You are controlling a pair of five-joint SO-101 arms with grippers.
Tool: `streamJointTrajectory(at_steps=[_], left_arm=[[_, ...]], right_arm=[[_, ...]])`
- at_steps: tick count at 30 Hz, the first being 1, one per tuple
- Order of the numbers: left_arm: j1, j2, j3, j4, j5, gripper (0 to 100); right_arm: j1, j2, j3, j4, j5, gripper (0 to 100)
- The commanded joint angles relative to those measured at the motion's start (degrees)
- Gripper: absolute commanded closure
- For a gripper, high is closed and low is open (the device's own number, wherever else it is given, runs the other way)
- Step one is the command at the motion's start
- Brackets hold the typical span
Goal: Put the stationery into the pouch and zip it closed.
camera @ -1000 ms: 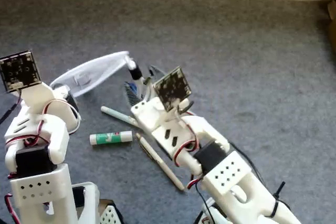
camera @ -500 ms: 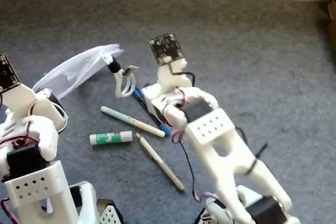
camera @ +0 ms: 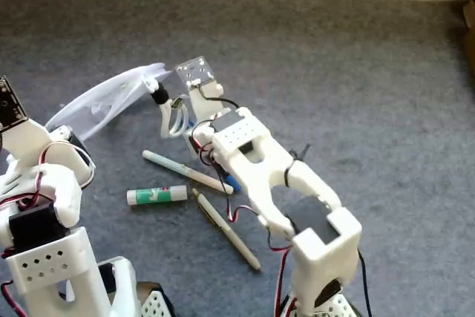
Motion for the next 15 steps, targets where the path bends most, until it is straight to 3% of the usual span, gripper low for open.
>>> streamJointTrajectory(at_steps=[1,9,14,15], left_arm=[[-1.0,0.0,-0.2,-0.8,0.4,99],[-1.0,0.0,-0.1,-0.5,0.4,99],[-1.0,0.0,-0.1,-0.4,0.4,99],[-1.0,0.0,-0.1,-0.4,0.4,99]], right_arm=[[-0.7,1.7,-5.4,0.3,-0.4,83.2],[-0.5,7.3,-6.5,0.3,3.8,84.4],[0.1,8.0,-6.5,2.8,7.6,99.8],[0.3,7.9,-6.5,3.9,7.7,99.2]])
